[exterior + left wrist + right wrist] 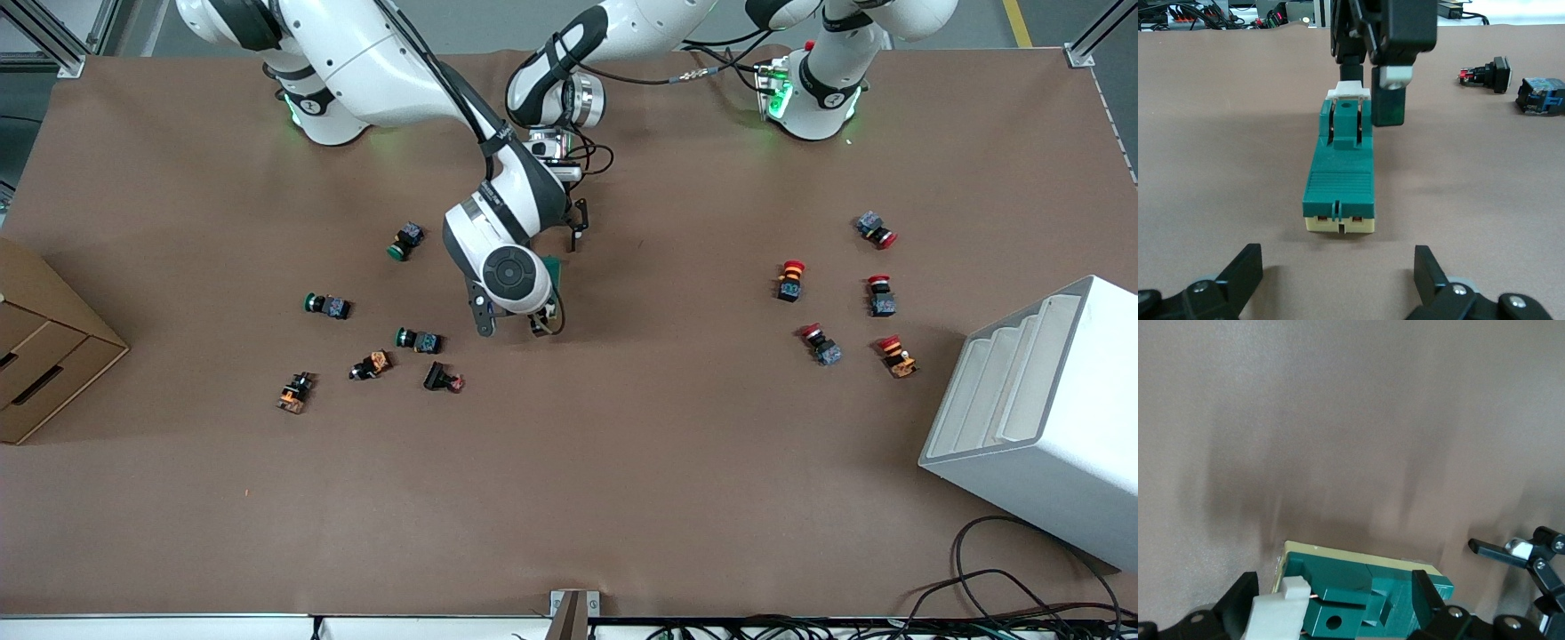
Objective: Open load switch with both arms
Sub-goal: 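Push the white lever down with the right gripper to close it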
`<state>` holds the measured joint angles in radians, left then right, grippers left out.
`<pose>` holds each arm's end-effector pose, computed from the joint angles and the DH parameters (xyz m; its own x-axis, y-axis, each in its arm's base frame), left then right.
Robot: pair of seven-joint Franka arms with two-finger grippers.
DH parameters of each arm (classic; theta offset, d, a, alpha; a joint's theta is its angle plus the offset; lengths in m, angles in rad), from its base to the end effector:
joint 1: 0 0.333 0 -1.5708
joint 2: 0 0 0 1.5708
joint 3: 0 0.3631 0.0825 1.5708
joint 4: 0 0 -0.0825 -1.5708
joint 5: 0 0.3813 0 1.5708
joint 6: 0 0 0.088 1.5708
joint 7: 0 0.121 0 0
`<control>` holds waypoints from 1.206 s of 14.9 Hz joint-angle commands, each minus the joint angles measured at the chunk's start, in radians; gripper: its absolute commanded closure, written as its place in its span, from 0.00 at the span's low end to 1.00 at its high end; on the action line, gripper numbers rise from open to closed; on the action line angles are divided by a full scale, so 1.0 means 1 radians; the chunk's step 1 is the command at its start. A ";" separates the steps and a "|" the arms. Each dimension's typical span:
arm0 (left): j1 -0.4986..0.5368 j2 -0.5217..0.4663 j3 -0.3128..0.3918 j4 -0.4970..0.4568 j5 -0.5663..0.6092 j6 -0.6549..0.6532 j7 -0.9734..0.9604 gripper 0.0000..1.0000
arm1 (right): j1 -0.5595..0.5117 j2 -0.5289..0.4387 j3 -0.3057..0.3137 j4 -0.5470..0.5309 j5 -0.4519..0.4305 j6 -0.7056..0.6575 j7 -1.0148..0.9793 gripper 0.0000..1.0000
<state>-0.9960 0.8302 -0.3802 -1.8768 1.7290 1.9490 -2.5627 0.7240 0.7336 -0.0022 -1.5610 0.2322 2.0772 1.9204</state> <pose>0.2103 -0.5962 0.1063 0.5034 -0.0179 0.8638 -0.0396 -0.9992 0.0024 0.5199 0.4773 0.2209 0.2232 -0.9712 -0.0835 -0.9330 -0.2376 0.2702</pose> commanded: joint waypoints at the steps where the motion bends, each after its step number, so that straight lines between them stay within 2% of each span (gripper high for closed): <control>1: -0.001 0.058 -0.002 -0.010 -0.012 0.011 -0.036 0.00 | 0.023 -0.005 -0.005 0.013 0.027 -0.037 0.029 0.00; 4: -0.001 0.056 0.000 -0.007 -0.011 0.011 -0.036 0.00 | 0.023 -0.005 -0.005 0.093 0.025 -0.195 0.026 0.00; 7: -0.001 0.056 0.000 -0.002 -0.009 0.011 -0.036 0.00 | 0.026 -0.008 -0.004 0.134 0.027 -0.287 0.028 0.00; 13: -0.004 0.055 -0.002 -0.004 -0.012 0.001 -0.039 0.00 | 0.060 -0.010 -0.002 0.139 0.022 -0.322 0.028 0.00; 18: -0.004 0.056 -0.002 -0.001 -0.012 0.001 -0.036 0.00 | 0.075 -0.010 -0.002 0.139 0.015 -0.416 0.026 0.00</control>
<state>-0.9981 0.8325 -0.3803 -1.8748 1.7289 1.9426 -2.5650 0.7844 0.7333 0.0001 -1.4174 0.2371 1.7078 1.9370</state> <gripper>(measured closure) 0.000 0.000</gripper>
